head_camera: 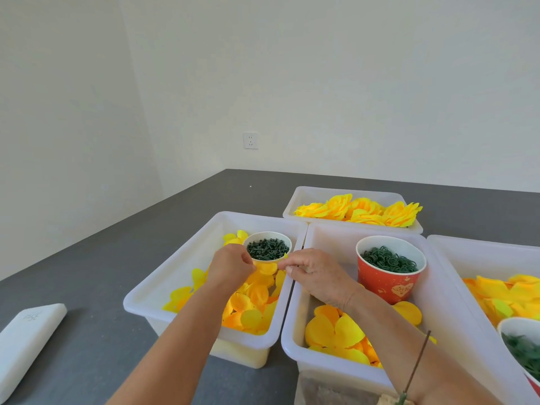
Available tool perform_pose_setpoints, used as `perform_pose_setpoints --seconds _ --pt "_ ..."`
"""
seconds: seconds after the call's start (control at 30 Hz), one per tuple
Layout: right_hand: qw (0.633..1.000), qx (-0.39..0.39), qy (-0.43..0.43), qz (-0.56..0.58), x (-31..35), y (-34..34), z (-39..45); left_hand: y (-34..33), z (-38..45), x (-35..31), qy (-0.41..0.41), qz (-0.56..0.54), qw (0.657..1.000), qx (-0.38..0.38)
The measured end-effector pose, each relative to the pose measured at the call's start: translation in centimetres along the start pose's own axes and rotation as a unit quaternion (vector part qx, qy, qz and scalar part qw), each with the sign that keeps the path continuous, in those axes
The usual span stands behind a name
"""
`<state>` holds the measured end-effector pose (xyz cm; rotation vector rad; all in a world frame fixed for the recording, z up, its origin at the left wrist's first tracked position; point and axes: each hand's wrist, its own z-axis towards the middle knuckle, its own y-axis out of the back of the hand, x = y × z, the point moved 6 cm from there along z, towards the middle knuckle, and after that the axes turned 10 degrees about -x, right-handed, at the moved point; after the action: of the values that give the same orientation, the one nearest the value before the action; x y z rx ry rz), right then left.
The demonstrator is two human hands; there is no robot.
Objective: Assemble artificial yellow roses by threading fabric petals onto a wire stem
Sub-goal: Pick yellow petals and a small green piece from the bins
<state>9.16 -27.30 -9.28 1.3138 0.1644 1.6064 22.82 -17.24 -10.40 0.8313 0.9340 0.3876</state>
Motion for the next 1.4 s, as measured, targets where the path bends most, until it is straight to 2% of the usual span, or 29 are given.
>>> perform_pose_setpoints --seconds 0.07,0.23,0.37,0.47,0.57,0.7,0.83,0.93,1.03,1.1,1.27,1.4 --pt "1.000 0.001 -0.003 -0.001 0.0 0.0 -0.1 0.1 -0.1 0.3 0.014 -0.035 0.999 -0.002" --pt "1.000 0.001 0.003 0.001 0.3 0.1 -0.1 -0.5 -0.8 0.4 0.070 -0.156 0.983 0.061" --pt "1.000 0.002 -0.008 0.023 0.1 -0.1 -0.2 0.1 -1.2 -0.8 0.085 -0.305 0.946 0.072" --pt "0.996 -0.003 -0.040 0.077 -0.1 0.0 -0.1 0.8 -1.2 -1.2 0.096 -0.383 0.918 0.045" --pt "0.991 -0.012 -0.056 0.123 -0.1 0.3 -0.1 1.3 -1.4 -1.7 0.086 -0.437 0.894 0.050" --pt "0.973 -0.041 -0.077 0.213 0.0 0.8 -0.1 1.4 -1.9 -2.6 0.042 -0.464 0.881 0.083" --pt "0.926 -0.124 -0.129 0.332 -0.7 1.8 0.0 1.2 -2.7 -3.9 0.001 -0.487 0.859 0.156" --pt "0.902 -0.127 -0.163 0.380 -1.1 1.9 0.0 1.1 -2.9 -4.3 -0.019 -0.473 0.863 0.176" --pt "0.924 -0.071 -0.157 0.341 -0.9 1.1 -0.1 1.0 -2.6 -4.2 -0.012 -0.466 0.869 0.165" --pt "0.934 -0.063 -0.144 0.321 -0.8 0.9 -0.1 0.9 -2.5 -3.8 0.017 -0.478 0.864 0.160" --pt "0.910 -0.022 -0.159 0.382 -0.6 0.6 0.0 0.5 -2.2 -3.6 0.048 -0.522 0.830 0.191" --pt "0.915 -0.033 -0.156 0.370 -0.4 0.8 -0.1 0.2 -2.4 -3.7 0.048 -0.505 0.835 0.212"
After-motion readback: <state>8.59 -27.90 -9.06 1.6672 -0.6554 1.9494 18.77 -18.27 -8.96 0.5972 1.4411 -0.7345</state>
